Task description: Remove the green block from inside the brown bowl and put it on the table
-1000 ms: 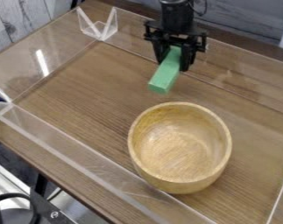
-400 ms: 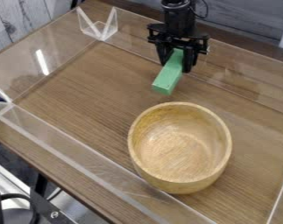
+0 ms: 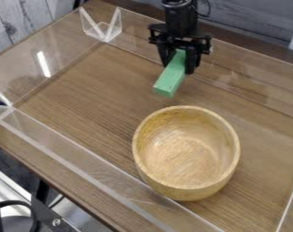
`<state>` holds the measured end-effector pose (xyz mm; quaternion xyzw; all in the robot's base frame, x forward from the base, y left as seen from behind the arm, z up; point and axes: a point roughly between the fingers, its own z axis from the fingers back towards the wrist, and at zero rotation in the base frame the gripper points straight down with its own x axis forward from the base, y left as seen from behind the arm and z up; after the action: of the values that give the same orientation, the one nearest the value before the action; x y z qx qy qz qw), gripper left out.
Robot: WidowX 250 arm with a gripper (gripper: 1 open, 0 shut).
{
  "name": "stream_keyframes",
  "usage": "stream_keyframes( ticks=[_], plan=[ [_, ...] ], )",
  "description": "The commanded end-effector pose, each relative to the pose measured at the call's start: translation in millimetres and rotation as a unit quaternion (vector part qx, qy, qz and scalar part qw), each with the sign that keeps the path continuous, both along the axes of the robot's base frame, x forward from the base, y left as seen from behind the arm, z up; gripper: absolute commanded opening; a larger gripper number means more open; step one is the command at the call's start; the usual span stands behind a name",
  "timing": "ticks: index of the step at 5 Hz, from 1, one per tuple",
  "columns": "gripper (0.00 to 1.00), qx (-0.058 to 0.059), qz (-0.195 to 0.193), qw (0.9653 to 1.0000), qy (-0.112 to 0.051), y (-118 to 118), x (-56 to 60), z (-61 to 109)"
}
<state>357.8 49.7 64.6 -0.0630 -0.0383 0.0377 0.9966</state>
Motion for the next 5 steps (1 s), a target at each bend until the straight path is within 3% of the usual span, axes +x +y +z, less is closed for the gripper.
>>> stream_keyframes(
  ticks=[1, 3, 5],
  plan=[
    [0.00, 0.010, 0.000, 0.9989, -0.046, 8, 2.2, 31.8],
    [0.00, 0.016, 0.005, 0.9991, -0.039, 18, -9.5, 27.1],
    [0.00, 0.024, 0.020, 0.9990, -0.032, 45, -33.3, 26.3]
  ],
)
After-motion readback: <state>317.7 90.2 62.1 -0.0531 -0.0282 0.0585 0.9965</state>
